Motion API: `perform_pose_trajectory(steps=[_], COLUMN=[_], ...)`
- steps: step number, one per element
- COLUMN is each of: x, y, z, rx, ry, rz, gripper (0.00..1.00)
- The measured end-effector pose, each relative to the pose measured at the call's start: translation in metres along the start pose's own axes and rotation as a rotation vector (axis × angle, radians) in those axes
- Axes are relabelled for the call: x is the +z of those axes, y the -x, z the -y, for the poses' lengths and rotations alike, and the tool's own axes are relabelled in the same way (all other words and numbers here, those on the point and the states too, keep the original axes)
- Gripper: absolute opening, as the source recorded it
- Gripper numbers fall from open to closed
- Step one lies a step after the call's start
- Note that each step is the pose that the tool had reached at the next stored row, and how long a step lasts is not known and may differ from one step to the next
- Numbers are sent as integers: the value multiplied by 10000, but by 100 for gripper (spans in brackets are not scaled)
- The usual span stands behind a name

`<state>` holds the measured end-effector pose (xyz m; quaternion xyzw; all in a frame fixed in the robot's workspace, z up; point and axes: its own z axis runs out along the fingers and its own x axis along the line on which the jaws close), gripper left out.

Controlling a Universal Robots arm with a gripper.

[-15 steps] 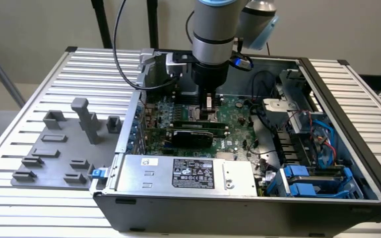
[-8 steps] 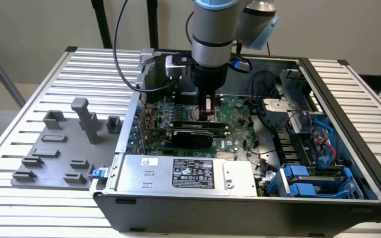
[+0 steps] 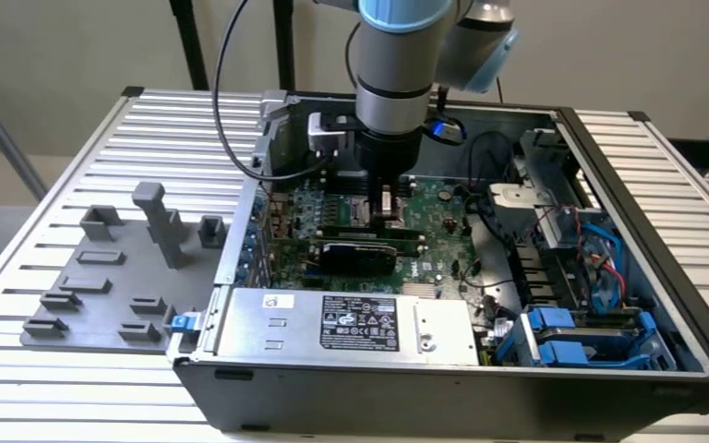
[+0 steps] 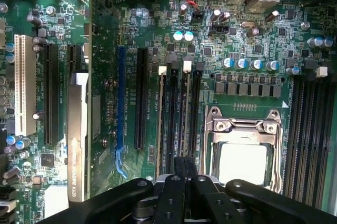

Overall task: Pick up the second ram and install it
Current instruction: 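Press down the second ram until it locks into place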

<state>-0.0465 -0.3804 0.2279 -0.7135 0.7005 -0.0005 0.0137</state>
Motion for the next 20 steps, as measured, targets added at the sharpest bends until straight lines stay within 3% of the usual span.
perform_pose_trajectory(steps=[5,6,7,12,20], x=[51,36,10,-155,-166], y=[-8,-7,2,5,5], z=[-5,-4,0,12,17], rx=[3,5,6,7,6], ry=[21,30,25,56,76], rz=[-23,-21,23,17,17], gripper=[11,11,11,11,11])
